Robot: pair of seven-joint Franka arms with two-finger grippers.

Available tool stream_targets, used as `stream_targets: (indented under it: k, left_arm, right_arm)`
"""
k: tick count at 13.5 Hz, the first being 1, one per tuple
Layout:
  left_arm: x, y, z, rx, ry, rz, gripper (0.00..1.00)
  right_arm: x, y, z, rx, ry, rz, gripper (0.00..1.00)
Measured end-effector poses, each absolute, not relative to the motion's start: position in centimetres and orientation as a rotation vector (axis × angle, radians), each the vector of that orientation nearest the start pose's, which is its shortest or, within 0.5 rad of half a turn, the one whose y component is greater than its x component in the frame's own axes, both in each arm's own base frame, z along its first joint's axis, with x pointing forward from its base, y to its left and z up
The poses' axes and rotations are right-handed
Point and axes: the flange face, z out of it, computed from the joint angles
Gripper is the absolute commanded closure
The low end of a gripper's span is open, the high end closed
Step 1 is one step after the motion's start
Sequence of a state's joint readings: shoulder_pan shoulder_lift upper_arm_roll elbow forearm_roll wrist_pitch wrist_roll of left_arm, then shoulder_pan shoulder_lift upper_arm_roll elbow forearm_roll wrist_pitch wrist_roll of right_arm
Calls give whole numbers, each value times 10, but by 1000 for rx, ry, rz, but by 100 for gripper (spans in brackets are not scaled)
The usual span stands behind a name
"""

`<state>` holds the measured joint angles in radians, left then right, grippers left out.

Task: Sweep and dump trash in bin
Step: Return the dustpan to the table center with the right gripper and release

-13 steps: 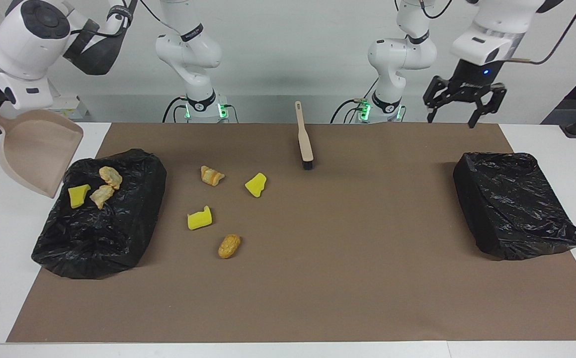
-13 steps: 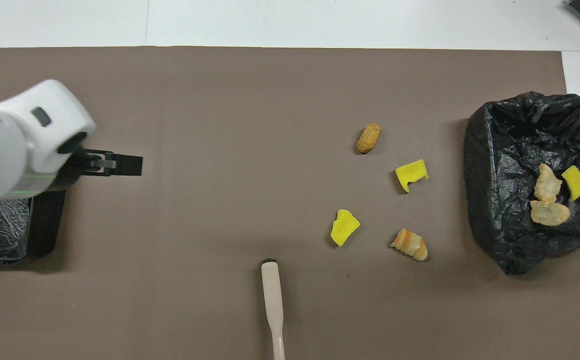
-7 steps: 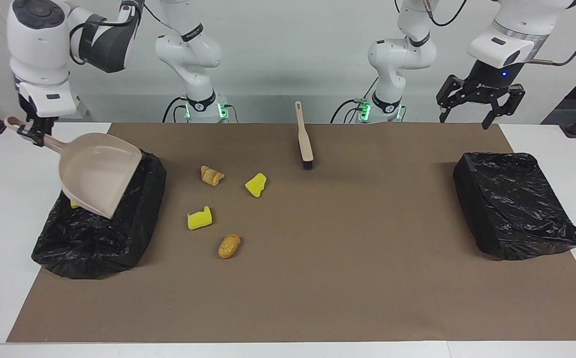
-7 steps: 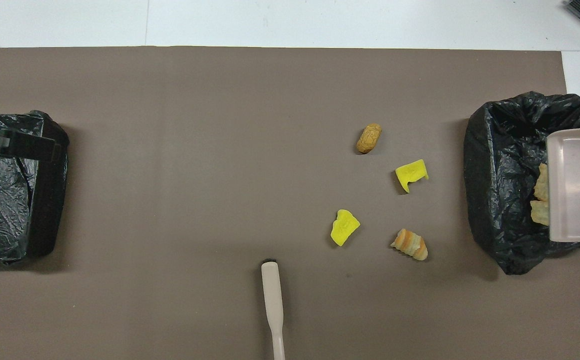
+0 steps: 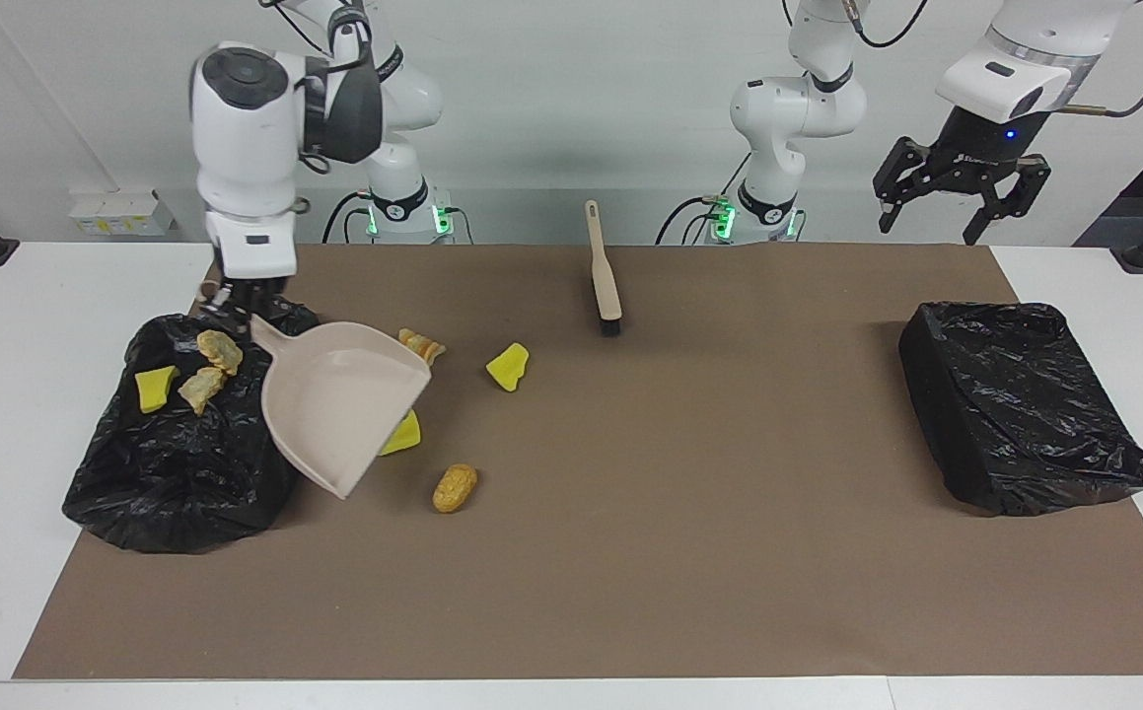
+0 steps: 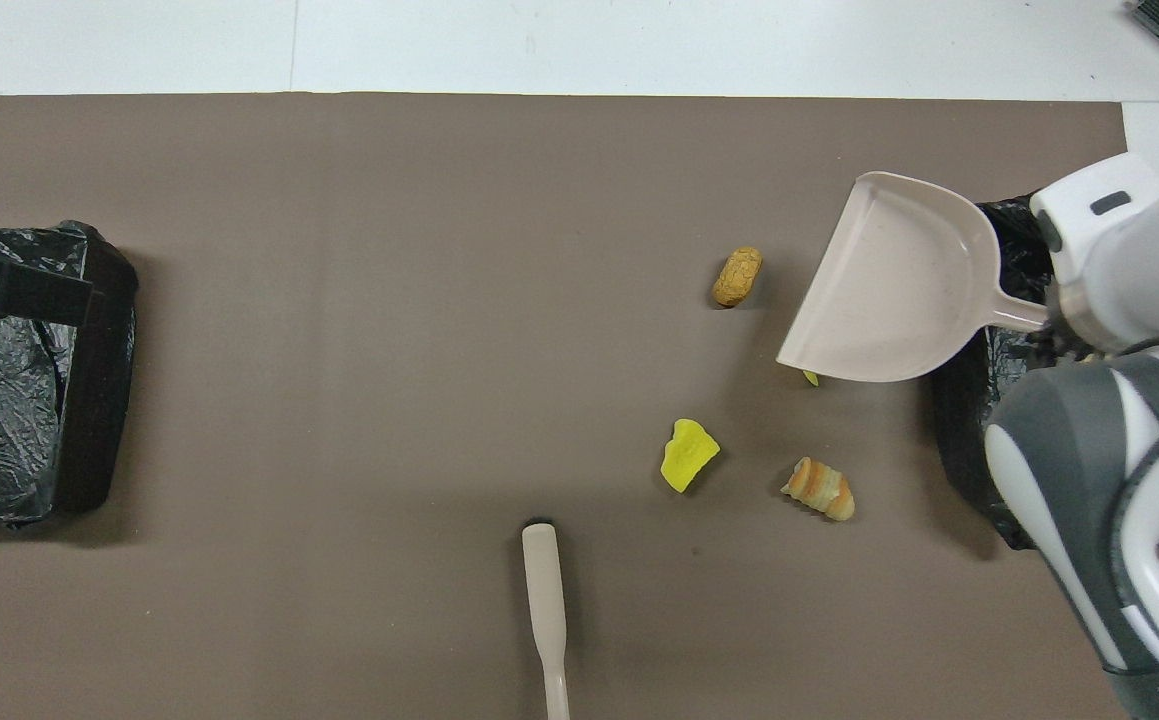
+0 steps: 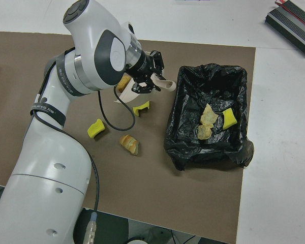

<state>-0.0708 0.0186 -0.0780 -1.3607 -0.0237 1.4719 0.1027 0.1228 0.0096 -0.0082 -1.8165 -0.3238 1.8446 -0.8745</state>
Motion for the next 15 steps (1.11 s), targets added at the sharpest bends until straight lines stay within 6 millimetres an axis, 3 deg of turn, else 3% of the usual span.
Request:
stream_targets:
  k: [3, 6, 9, 15]
  left_arm:
    - [541, -83, 703, -3140, 402, -145, 0]
    - [541, -83, 703, -3140, 402, -144, 0]
    - [540, -83, 703, -3140, 403, -144, 0]
    - [539, -86, 703, -3139, 410, -139, 0]
  right_arm:
    - [570, 96, 504, -3081, -1277, 80, 100]
    - [570, 167, 471, -3140, -805, 12, 100]
    - [563, 235, 440, -3158, -474, -24, 100]
    - [563, 341, 379, -3141, 100, -9, 100]
